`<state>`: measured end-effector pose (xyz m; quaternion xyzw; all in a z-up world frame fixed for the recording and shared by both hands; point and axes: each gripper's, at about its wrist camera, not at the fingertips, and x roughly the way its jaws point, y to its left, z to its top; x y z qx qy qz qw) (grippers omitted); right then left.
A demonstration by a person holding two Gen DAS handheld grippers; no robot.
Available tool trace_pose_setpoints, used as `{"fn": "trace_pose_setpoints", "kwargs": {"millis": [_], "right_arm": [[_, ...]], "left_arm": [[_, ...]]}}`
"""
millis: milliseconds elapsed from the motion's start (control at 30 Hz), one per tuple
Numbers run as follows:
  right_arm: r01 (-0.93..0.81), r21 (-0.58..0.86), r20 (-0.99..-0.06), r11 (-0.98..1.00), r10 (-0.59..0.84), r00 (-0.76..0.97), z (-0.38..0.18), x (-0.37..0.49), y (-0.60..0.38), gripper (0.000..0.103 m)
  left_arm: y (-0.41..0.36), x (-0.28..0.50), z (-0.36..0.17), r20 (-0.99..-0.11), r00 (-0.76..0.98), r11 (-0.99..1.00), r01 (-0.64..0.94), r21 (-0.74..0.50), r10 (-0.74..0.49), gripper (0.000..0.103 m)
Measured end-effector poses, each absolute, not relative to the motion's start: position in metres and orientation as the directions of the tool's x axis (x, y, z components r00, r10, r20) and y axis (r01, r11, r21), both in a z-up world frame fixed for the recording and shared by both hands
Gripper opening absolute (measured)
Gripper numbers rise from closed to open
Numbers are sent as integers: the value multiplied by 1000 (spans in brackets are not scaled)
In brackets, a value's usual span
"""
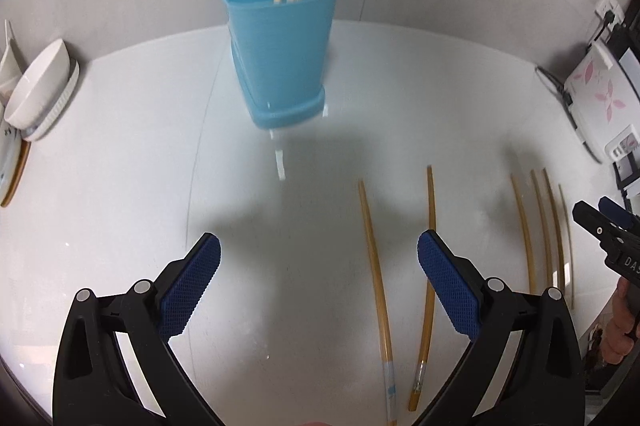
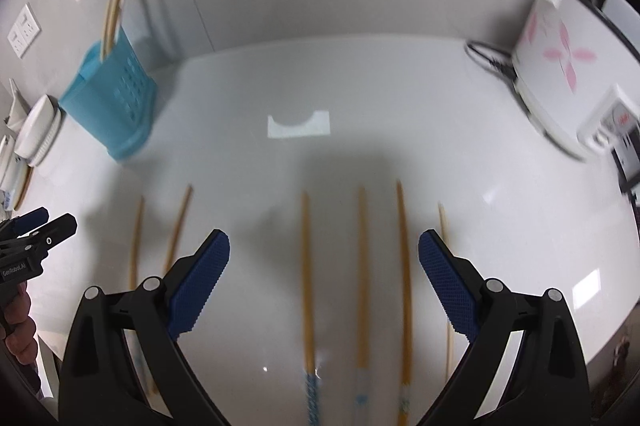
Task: Organize utensils
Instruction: 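Move the right tool back over the row of chopsticks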
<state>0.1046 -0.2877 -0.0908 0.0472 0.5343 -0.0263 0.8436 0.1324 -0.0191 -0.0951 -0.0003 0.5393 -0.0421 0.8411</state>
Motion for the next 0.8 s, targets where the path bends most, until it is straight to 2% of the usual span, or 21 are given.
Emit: {"fn": "trace_pose_setpoints", "kwargs": {"millis": [100,333,800], "right_arm": [[98,47,-920,994,4,392,-101,92,-293,90],[87,12,-958,996,-13,285,-120,73,-292,78],[81,-22,-994,996,-31,109,-147,57,-294,54]], "left_arm": [[-22,123,-108,-923,379,997,62,-46,-66,97],[-26,109,-134,-954,291,998,33,-59,-65,97],[-36,94,-164,-981,191,1000,21,2,-2,95]]}}
